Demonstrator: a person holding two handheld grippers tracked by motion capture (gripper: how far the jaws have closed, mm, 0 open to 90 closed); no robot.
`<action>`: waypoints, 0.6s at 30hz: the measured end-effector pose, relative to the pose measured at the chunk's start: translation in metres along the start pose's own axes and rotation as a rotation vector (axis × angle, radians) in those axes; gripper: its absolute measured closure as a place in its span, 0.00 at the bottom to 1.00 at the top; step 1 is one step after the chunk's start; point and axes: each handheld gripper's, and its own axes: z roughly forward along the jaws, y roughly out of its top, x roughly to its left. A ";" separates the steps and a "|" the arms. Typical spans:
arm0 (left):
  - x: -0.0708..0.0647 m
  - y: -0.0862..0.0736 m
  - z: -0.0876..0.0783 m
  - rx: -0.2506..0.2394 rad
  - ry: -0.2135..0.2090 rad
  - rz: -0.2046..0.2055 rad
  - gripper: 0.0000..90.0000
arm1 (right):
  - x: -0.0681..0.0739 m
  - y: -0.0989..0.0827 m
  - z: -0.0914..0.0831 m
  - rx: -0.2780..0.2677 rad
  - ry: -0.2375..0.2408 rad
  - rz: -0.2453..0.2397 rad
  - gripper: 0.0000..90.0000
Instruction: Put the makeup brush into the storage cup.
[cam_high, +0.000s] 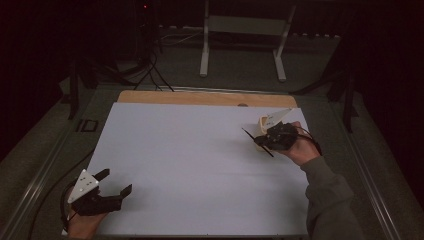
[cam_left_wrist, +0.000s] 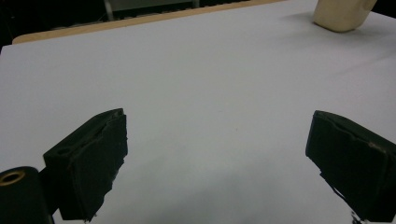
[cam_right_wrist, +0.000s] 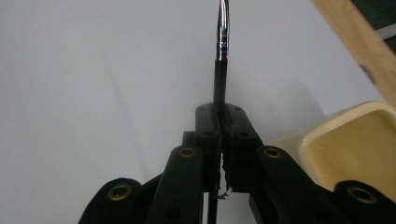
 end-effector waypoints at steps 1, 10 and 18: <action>0.000 0.000 0.000 0.001 0.000 0.000 0.08 | 0.000 0.000 -0.001 -0.009 -0.008 -0.002 0.95; 0.000 0.000 0.000 0.001 0.001 0.001 0.08 | -0.002 0.002 -0.004 -0.066 -0.031 0.015 0.95; 0.000 0.000 0.000 0.002 0.002 0.001 0.08 | -0.004 0.003 -0.007 -0.119 -0.048 0.043 0.95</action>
